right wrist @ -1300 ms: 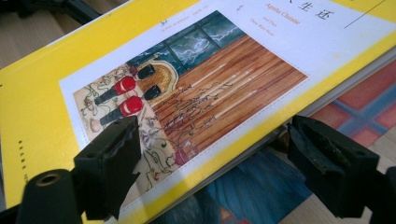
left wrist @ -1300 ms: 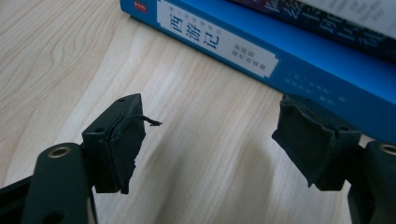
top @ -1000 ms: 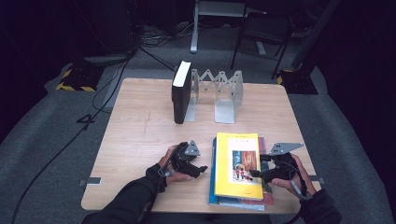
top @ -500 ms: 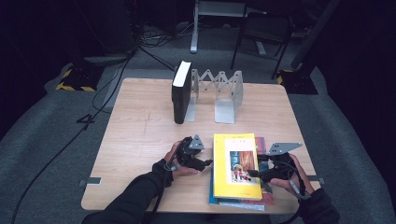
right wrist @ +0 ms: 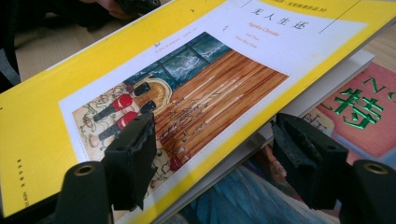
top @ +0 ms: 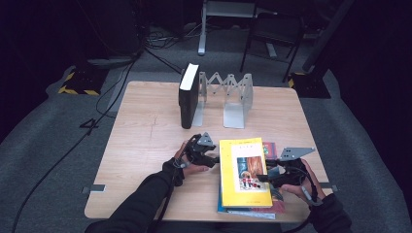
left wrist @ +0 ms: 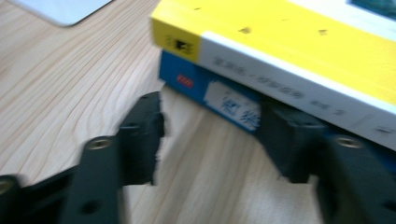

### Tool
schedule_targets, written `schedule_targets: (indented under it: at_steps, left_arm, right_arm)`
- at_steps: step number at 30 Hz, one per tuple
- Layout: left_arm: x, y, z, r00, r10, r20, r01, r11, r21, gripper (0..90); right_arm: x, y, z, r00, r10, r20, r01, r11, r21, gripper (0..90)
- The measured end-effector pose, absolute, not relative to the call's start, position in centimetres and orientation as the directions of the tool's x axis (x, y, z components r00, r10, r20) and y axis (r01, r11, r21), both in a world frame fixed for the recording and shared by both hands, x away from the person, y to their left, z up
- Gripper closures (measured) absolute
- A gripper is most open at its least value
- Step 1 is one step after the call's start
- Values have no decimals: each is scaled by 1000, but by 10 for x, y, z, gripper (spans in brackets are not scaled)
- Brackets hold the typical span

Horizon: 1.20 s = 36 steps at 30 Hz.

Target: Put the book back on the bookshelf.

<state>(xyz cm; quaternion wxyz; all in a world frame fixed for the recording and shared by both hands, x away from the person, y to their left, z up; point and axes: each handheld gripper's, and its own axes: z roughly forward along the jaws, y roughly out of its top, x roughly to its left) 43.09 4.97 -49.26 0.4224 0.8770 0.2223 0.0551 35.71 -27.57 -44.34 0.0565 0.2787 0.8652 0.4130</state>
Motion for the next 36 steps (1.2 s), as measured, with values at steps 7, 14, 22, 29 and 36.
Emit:
schedule_targets:
  at_steps: [7, 14, 22, 29, 36]
  left_arm:
    - [437, 49, -487, 905, 406, -132, 346, -517, 783, 613]
    - [436, 52, -480, 914, 381, -140, 333, -507, 795, 665]
    - [437, 52, -484, 913, 388, -123, 331, -530, 781, 719]
    - [440, 52, -485, 899, 420, -127, 352, -519, 779, 642]
    - [451, 52, -485, 848, 504, -165, 431, -472, 769, 467]
  right_arm:
    - [358, -278, -437, -841, 527, 118, 403, 465, 788, 390]
    - [361, -278, -430, -859, 497, 122, 370, 437, 820, 438]
    - [371, -276, -433, -845, 510, 163, 415, 432, 800, 505]
    - [366, -275, -424, -870, 478, 121, 341, 407, 847, 641]
    - [356, -272, -419, -882, 468, 61, 269, 393, 879, 693]
